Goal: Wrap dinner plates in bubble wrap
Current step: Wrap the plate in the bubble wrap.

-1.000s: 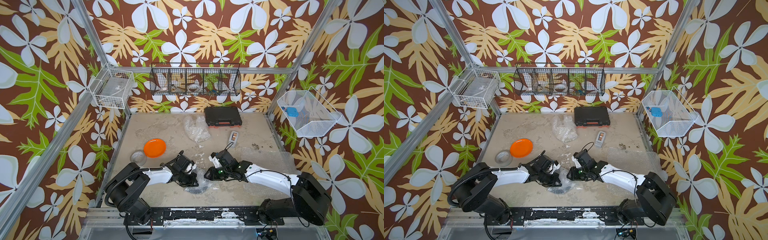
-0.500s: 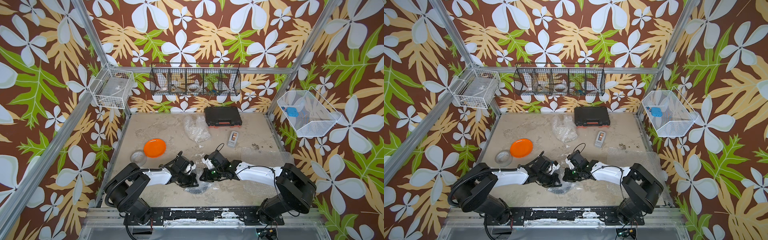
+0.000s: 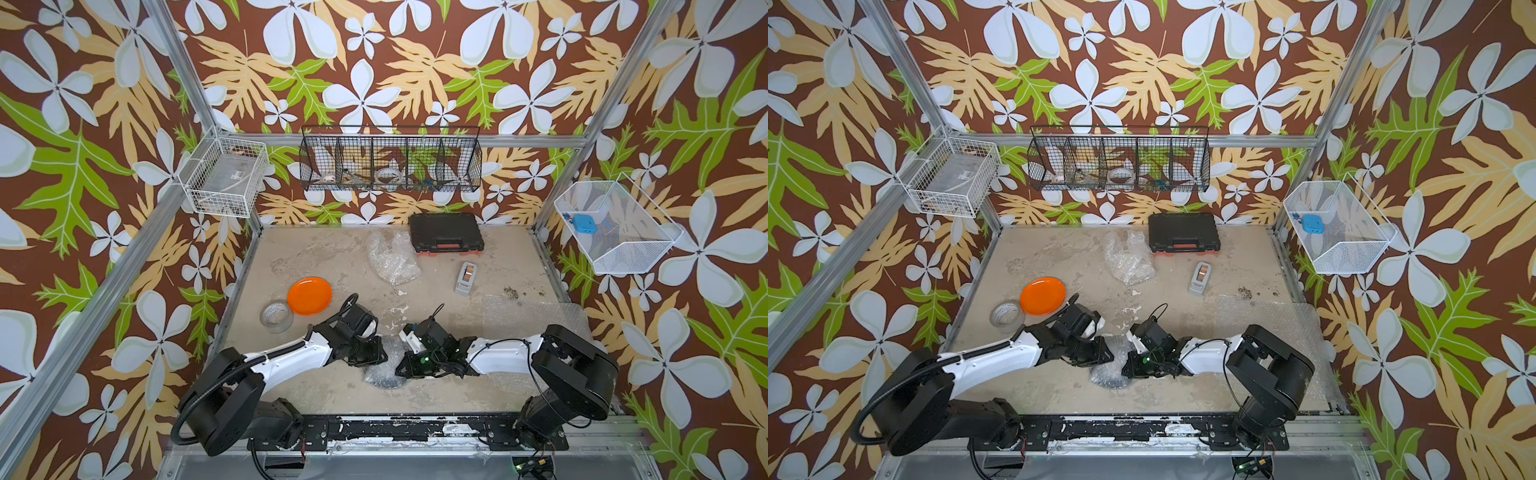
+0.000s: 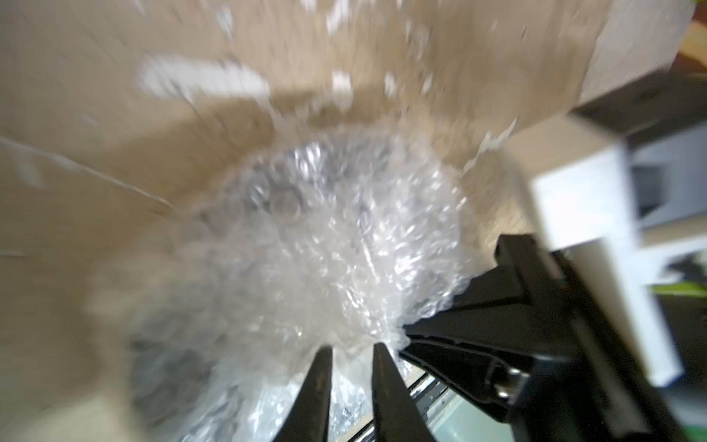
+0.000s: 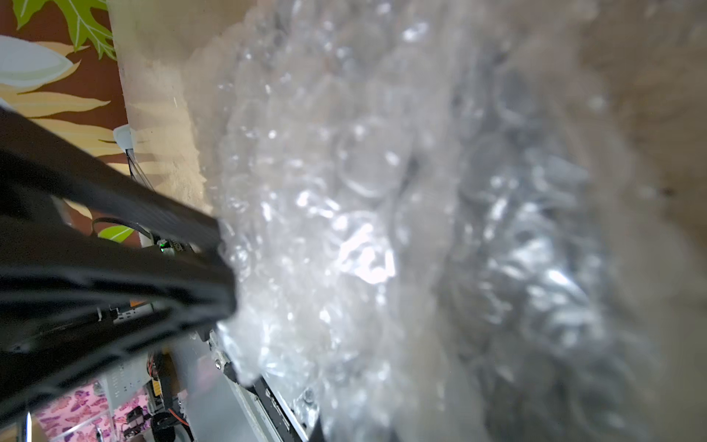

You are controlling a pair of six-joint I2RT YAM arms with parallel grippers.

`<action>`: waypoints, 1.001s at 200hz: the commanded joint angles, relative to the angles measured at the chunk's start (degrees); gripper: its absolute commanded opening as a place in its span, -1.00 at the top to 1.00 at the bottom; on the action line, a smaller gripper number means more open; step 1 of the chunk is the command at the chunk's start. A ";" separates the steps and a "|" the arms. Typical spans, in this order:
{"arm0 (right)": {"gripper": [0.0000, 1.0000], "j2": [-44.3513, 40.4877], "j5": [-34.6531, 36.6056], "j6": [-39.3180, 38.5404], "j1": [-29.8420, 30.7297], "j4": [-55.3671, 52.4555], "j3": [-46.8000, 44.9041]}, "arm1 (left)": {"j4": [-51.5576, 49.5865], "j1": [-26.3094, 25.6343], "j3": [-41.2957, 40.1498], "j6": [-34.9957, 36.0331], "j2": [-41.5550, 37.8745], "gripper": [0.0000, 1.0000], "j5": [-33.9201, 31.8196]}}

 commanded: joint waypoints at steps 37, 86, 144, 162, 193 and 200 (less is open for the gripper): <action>1.00 0.09 6.07 -6.24 -0.02 -12.42 0.15 | -3.39 0.44 9.80 6.44 7.70 0.60 6.73; 1.00 -1.72 10.09 -12.80 -4.00 -16.97 2.43 | 3.06 0.44 0.32 9.00 15.23 0.87 12.86; 1.00 6.01 13.19 -29.28 -7.15 -24.08 16.03 | 12.26 -0.33 -10.38 -0.16 10.94 0.88 12.94; 1.00 5.56 11.82 -30.72 -7.09 -24.26 16.06 | 17.38 -1.43 -12.14 -6.62 9.23 0.88 11.95; 1.00 3.39 10.11 -29.00 -7.09 -26.30 15.13 | 24.63 -2.36 -14.51 -14.29 7.58 0.93 9.50; 0.84 2.64 11.00 -27.94 -7.04 -28.40 15.62 | 23.90 -2.37 -14.44 -14.15 7.62 0.94 8.84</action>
